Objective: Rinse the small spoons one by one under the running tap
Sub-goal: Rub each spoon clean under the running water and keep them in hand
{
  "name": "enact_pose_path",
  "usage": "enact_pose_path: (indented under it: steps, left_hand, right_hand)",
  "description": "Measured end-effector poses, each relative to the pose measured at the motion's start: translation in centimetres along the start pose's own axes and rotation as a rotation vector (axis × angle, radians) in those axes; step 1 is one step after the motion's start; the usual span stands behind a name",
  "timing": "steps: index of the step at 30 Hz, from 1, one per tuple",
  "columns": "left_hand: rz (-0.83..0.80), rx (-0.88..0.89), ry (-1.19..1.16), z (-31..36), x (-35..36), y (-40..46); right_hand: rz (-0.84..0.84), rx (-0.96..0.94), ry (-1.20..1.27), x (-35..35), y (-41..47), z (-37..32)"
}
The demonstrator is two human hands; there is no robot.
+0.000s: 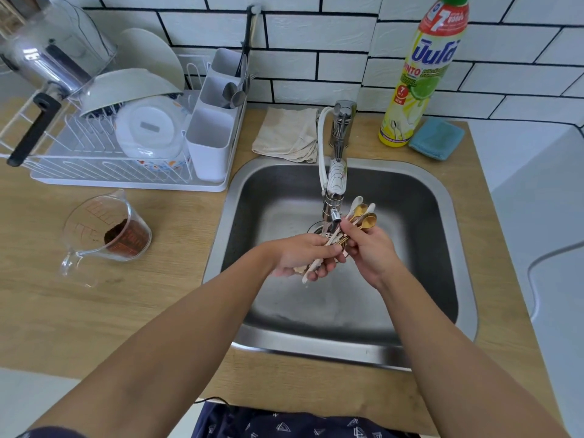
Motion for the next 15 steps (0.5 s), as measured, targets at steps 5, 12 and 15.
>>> enact_pose_path:
  steps: [5,12,15]
  left_hand:
    - [0.025,-0.127,-0.123,-2.4,-1.6,-0.6]
    - [-0.018,-0.075,-0.255,-2.2,-1.8,-1.7]
    - [-0.134,-0.078,-0.185,-1.9,-1.3,-3.0]
  right_hand:
    - [0.149,0.028,0.064,-2.7,0.4,0.1]
    - [-0.141,-0.004,0.126,1.1,0.5,0.0]
    - [-0.236,0.050,0.087,2.9,0.4,0.6]
Point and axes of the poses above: each hand's wrist, its own y-axis towards the middle knuckle, its own x-axis out of the palm, z = x × y, the point moved 10 cm from there along y, towards the middle knuckle, and after that the axes turned 2 degrees about -z, right-handed, at the moved point
